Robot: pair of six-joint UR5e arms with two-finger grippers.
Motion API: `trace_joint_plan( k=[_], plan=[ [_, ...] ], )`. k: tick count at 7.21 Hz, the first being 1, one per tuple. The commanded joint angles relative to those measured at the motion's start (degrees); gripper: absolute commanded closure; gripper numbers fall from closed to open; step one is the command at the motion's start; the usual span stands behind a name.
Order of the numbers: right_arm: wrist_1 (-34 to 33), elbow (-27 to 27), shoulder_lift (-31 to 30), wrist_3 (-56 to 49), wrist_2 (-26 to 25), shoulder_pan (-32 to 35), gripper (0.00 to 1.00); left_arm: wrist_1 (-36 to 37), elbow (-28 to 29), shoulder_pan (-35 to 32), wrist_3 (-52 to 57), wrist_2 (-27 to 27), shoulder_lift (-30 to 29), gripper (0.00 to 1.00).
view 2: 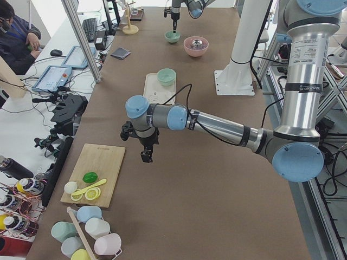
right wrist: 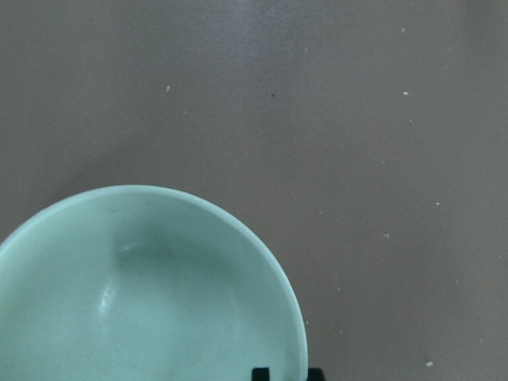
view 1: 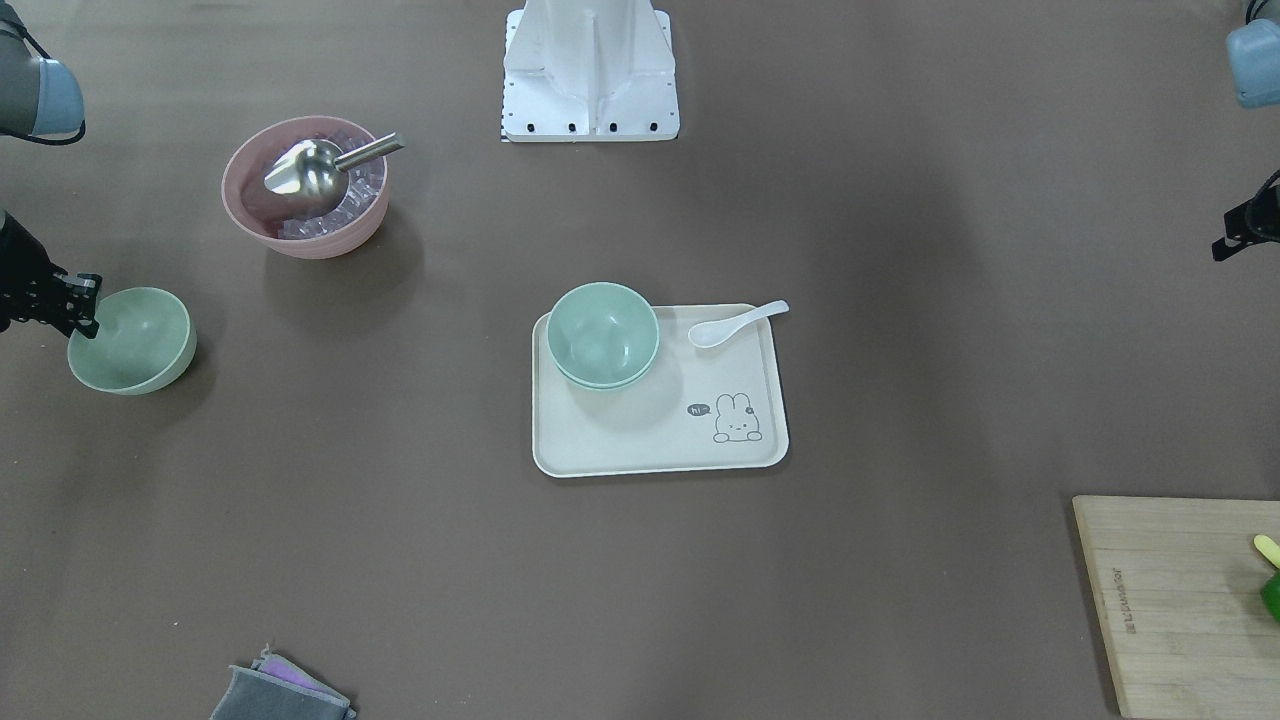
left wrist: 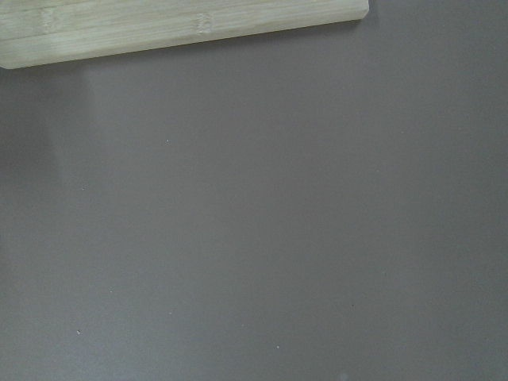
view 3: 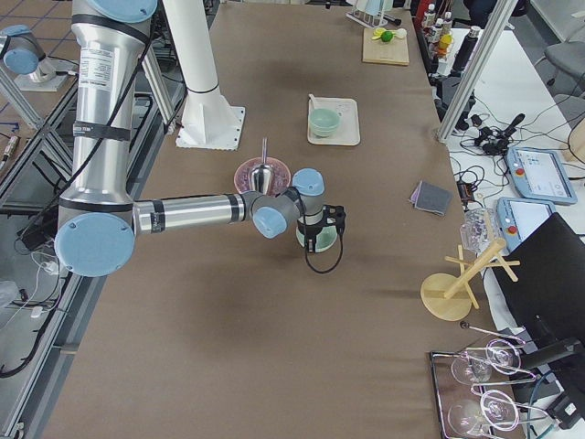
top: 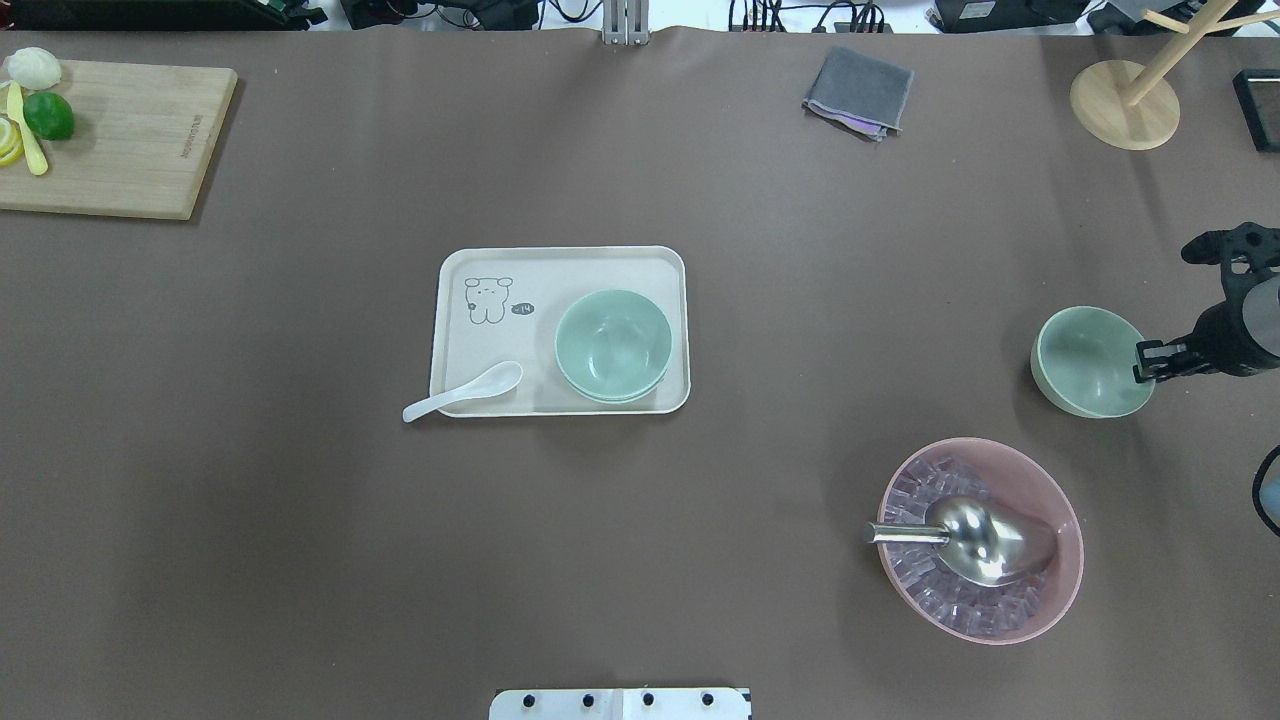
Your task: Stack green bowls together
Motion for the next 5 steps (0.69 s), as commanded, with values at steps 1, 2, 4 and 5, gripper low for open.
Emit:
trace_joint_plan(
  k=[1,2,4,5],
  plan=[
    [0.0,0.0,-0.09,0.0,0.03,0.0,0.83,0.0,0.0,0.0,0.02,0.0,0.0,0.02],
    [0.0,0.17,0.0,0.35,0.03,0.0,0.96,0.0,0.0,0.0,-0.06,0.0,0.0,0.02],
    [-0.7,1.83,1.83,0.27,0.73,0.0,1.0,0.0,0.26,0.0,-0.06,0.09,0.0,0.02],
    [-1.66,1.76,5.24,0.27,1.17,-0.35,1.0,0.0,0.44,0.0,-0.06,0.09,0.0,0.02]
  ],
)
